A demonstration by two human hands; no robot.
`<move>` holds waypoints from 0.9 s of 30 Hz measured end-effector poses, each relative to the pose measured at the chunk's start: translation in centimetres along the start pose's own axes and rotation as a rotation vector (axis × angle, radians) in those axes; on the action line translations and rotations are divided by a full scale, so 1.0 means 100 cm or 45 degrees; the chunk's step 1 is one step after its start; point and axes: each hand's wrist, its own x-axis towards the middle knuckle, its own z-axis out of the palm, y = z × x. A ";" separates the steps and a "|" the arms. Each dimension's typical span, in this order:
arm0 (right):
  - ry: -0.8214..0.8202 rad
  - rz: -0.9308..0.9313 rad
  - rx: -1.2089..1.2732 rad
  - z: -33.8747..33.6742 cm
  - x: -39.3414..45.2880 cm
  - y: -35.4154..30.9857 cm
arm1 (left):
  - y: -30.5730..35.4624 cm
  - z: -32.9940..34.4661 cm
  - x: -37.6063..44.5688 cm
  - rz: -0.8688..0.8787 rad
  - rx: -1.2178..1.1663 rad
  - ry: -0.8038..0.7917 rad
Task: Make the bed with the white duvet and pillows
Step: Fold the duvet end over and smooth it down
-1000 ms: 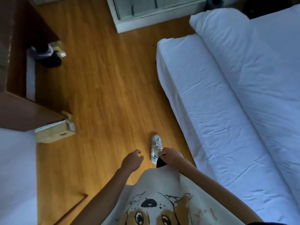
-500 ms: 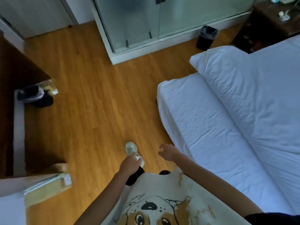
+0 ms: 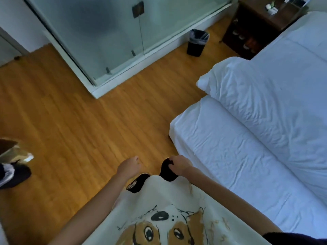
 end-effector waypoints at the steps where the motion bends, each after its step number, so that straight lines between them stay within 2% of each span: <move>1: 0.023 -0.010 -0.028 -0.014 0.010 -0.005 | 0.002 -0.014 0.016 0.006 0.011 -0.009; 6: 0.055 -0.019 -0.099 -0.090 0.079 -0.025 | 0.022 -0.090 0.091 0.126 0.112 -0.035; 17: 0.182 0.016 0.225 -0.280 0.267 -0.045 | 0.088 -0.296 0.261 0.189 0.330 -0.008; 23: 0.242 0.190 0.400 -0.346 0.324 -0.010 | 0.158 -0.380 0.359 0.308 0.380 -0.079; 27: 0.344 0.453 0.626 -0.387 0.362 0.021 | 0.226 -0.425 0.440 0.479 0.463 -0.154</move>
